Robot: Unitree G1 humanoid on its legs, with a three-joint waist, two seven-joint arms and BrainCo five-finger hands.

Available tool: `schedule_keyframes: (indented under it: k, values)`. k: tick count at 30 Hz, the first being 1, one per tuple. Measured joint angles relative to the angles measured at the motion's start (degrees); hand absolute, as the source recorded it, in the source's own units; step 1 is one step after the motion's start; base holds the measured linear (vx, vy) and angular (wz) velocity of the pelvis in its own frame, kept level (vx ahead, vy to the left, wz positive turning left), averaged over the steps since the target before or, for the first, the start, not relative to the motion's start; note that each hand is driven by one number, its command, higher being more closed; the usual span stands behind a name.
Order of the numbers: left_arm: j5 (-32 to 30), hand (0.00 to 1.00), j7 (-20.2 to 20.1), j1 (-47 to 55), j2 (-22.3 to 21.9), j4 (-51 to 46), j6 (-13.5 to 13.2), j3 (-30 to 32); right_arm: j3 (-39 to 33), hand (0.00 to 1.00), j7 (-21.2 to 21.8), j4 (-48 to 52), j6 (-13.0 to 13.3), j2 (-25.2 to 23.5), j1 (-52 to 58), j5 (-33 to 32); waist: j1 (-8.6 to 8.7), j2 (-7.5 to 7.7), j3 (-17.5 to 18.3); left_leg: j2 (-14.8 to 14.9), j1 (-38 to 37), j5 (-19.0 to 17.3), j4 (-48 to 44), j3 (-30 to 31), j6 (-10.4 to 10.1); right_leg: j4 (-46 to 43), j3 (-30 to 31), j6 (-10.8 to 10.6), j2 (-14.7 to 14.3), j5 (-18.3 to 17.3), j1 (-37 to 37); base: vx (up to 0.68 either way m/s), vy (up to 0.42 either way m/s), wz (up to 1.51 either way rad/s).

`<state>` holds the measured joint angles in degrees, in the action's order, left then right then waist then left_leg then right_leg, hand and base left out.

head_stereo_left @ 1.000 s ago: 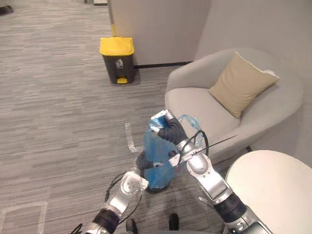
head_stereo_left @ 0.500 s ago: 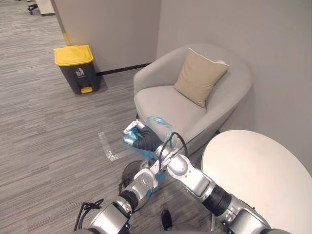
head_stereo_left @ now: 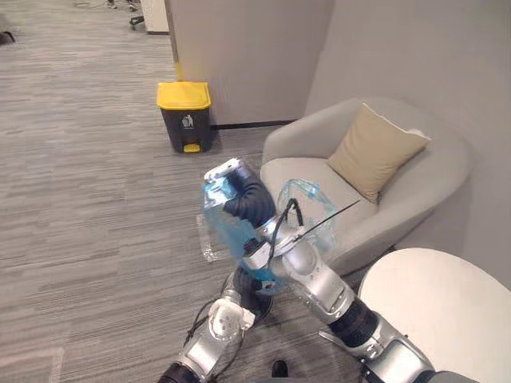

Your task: Gather rubbish on tea table into small bin, then transfer packed bag to large trash can.

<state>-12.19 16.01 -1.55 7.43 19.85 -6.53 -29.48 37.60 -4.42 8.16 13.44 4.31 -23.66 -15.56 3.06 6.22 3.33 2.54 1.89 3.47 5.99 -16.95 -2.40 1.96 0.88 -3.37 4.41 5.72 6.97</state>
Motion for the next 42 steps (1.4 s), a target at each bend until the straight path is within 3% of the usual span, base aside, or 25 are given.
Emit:
schedule_keyframes:
  k: [7, 17, 18, 26, 33, 38, 42]
  values:
    - [1.23, 1.0, 0.04, -1.48, -0.12, -0.01, 0.0, 1.57, -0.82, 1.0, 0.04, 0.71, 0.06, 0.26, 4.28, 2.21, 0.41, 0.05, 0.04, 0.24, 0.13, 0.21, 0.31, 0.09, -1.01, -1.58, 0.1, 0.03, -0.12, -2.29, 0.95, -0.03, -0.014, 0.0]
    - [3.47, 1.0, -0.51, -1.76, -1.64, -0.98, -0.05, 2.81, -3.32, 1.0, 1.06, 2.33, 0.05, 0.21, 7.9, 4.73, 0.45, 0.54, -0.06, 0.31, 0.17, 0.49, 0.29, 0.09, -0.62, -0.65, -0.01, 0.01, -0.17, -1.35, 0.59, 0.03, -0.002, 0.0]
    - [3.52, 1.0, -0.54, -1.87, -1.65, -1.06, -0.05, 2.81, -3.71, 0.0, 1.06, 2.32, 0.05, 0.21, 8.33, 5.24, 0.45, 0.54, -0.06, 0.31, 0.16, 0.49, 0.27, 0.1, -0.62, -0.66, -0.02, 0.03, -0.17, -1.25, 0.57, 0.05, -0.002, -0.01]
    - [7.5, 1.0, -1.58, -1.96, -2.04, -4.49, -0.24, 4.38, -7.4, 0.0, 0.87, 1.88, -0.57, 0.69, 13.33, 12.79, 0.57, 0.74, -0.19, 0.34, 0.03, 0.41, 0.0, 0.48, -0.51, -0.18, -0.27, 0.05, -0.2, -1.24, -0.04, 0.03, -0.003, 0.02]
    - [9.06, 1.0, -1.66, -1.44, -2.85, -5.43, -0.44, 7.86, -11.96, 0.0, -1.77, -0.08, -0.95, 3.69, 15.99, 25.73, 0.29, 0.66, -0.36, -0.03, -0.33, 0.34, 0.32, 0.39, -0.41, -0.91, -0.53, -1.08, -0.25, -2.13, -0.05, 0.0, 0.0, 0.0]
    - [9.04, 1.0, -1.54, 1.56, -2.73, -7.68, -0.62, 10.56, -19.07, 0.0, -7.84, 2.96, -0.96, 6.08, 19.04, 37.26, 0.13, 0.17, -1.38, -0.47, -0.86, -0.02, 0.32, 0.29, 0.0, -1.87, -0.55, -1.36, 0.18, -3.05, -0.08, 0.0, 0.0, 0.0]
    - [9.02, 1.0, -1.44, 3.75, -2.61, -7.97, -0.62, 12.85, -24.01, 0.0, -11.03, 5.74, -0.88, 5.62, 21.51, 40.37, 0.14, -0.1, -1.6, -0.52, -0.85, -0.04, 0.32, 0.23, 0.0, -1.75, -0.63, -1.37, 0.21, -3.1, -0.07, 0.01, -0.002, 0.0]
